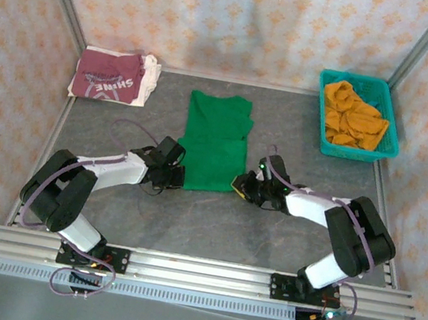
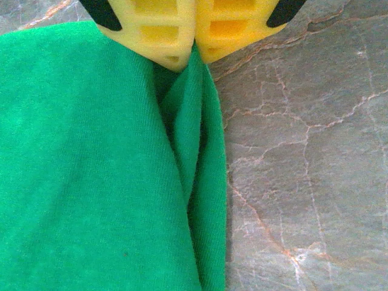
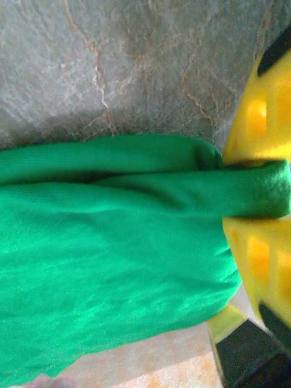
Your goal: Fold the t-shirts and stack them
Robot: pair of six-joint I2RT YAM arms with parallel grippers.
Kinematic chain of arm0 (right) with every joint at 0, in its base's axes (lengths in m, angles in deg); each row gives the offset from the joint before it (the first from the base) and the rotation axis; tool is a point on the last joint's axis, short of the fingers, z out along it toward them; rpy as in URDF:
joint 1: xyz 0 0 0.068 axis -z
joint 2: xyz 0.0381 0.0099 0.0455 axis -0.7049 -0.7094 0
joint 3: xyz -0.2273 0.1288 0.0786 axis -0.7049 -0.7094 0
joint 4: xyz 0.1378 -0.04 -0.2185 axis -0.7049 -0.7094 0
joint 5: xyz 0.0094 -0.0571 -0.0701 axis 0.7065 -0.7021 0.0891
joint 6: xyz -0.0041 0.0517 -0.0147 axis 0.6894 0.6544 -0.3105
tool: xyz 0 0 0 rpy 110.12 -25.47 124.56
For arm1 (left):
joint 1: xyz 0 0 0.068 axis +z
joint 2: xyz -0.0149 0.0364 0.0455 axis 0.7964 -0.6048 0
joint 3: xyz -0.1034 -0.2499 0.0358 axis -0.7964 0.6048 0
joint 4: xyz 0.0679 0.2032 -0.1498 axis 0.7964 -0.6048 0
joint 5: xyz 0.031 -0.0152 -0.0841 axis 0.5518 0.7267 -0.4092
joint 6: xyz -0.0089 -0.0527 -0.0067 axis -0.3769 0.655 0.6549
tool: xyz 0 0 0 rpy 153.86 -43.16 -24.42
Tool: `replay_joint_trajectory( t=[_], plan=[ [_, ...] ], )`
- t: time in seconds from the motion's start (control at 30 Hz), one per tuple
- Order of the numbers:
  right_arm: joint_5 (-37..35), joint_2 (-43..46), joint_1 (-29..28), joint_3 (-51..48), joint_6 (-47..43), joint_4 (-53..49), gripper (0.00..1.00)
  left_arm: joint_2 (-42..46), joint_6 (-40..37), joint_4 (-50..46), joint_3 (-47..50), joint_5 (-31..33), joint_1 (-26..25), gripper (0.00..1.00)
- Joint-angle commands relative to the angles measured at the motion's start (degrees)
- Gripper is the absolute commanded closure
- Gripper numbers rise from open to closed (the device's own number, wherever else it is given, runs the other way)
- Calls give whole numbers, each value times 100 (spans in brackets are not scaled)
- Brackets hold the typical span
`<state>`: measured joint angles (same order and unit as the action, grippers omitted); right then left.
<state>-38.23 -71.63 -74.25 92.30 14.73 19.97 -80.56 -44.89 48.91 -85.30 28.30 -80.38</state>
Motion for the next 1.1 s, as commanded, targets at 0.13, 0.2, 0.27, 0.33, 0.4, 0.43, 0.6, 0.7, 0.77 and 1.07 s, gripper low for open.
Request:
replay_joint_trajectory(
  t=[0.13, 0.2, 0.27, 0.33, 0.4, 0.43, 0.6, 0.7, 0.77, 1.07],
  plan=[
    [-443, 246, -10, 198, -260, -417, 100, 396, -90, -243, 243, 306, 120, 100],
    [-446, 341, -12, 166, -400, -519, 100, 510, -141, -270, 296, 318, 162, 100],
    [-335, 404, -10, 38, -534, -519, 100, 597, -226, -236, 372, 246, 168, 100],
    [-177, 525, -23, -171, -614, -438, 100, 658, -393, -342, 388, 176, 135, 100],
    [-175, 736, -81, -376, -691, -581, 100, 753, -613, -653, 339, 203, 46, 100],
    [-178, 876, -141, -459, -750, -711, 100, 851, -655, -847, 326, 217, -13, 100],
    [-306, 1729, -641, -528, -849, -1435, 100, 1709, -774, -1472, 387, -297, -176, 100],
    [-663, 2251, -696, -417, -606, -1784, 100, 2286, -731, -1631, 265, -646, -178, 100],
    [-851, 2471, -696, -235, -511, -1829, 100, 2397, -858, -1747, -40, -819, -183, 100],
    [-1733, 2142, -54, 1816, -1143, -2925, 100, 1710, -1043, -1816, -1763, -922, 559, 100]
  ],
)
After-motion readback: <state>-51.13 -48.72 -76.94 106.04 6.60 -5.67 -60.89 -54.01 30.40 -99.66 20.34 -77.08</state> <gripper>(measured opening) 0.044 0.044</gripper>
